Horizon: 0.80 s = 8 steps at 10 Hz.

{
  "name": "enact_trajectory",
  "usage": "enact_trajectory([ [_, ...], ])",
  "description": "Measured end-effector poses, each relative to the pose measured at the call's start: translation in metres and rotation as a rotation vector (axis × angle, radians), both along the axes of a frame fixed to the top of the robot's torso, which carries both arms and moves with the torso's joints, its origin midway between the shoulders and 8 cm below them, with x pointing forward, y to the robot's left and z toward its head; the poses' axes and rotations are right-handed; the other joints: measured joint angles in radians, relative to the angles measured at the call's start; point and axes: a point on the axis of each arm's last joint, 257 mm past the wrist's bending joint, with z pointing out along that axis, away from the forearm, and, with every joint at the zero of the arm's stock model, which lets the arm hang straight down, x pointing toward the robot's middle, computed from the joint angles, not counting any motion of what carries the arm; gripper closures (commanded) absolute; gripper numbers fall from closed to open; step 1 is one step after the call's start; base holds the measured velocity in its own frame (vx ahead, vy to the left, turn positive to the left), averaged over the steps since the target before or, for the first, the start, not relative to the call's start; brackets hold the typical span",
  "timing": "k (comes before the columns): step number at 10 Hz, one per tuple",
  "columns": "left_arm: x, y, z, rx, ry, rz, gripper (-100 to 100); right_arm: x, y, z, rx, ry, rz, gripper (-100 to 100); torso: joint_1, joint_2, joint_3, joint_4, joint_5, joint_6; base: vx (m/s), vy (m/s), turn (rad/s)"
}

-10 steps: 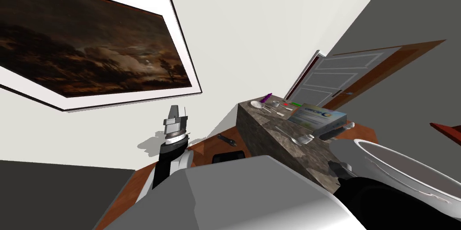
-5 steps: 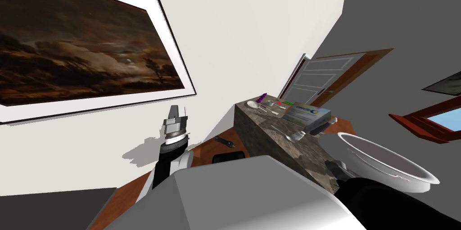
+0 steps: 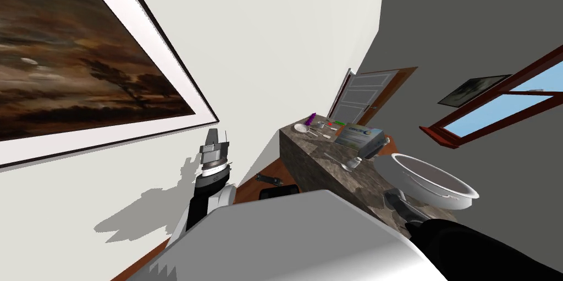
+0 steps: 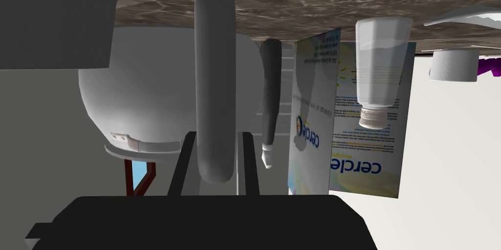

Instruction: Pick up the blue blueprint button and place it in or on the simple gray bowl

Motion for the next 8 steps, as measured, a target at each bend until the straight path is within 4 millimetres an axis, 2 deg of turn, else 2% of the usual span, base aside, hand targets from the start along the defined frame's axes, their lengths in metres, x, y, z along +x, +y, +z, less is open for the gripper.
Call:
enact_trajectory([
  [1, 0.0, 0.0, 0.0, 0.0, 0.0, 0.0, 0, 0.002, 0.008, 0.002, 0.0, 0.0, 0.022, 100, -0.001, 0.0, 0.0, 0.0, 0.0, 0.0, 0.049, -0.017, -0.048],
  [2, 0.0, 0.0, 0.0, 0.0, 0.0, 0.0, 0, 0.003, 0.009, 0.002, 0.0, -0.001, 0.026, 0, 0.0, 0.003, 0.002, 0.001, 0.0, -0.001, 0.008, -0.002, 0.012],
  [3, 0.0, 0.0, 0.0, 0.0, 0.0, 0.0, 0, 0.003, 0.008, 0.002, 0.0, -0.001, 0.026, 100, 0.001, 0.005, 0.003, 0.001, 0.0, -0.001, -0.005, 0.035, -0.032],
  [8, 0.0, 0.0, 0.0, 0.0, 0.0, 0.0, 0, -0.025, 0.017, 0.002, 0.052, 0.005, 0.003, 100, 0.006, 0.01, 0.005, 0.002, 0.001, 0.002, -0.012, 0.054, -0.041],
])
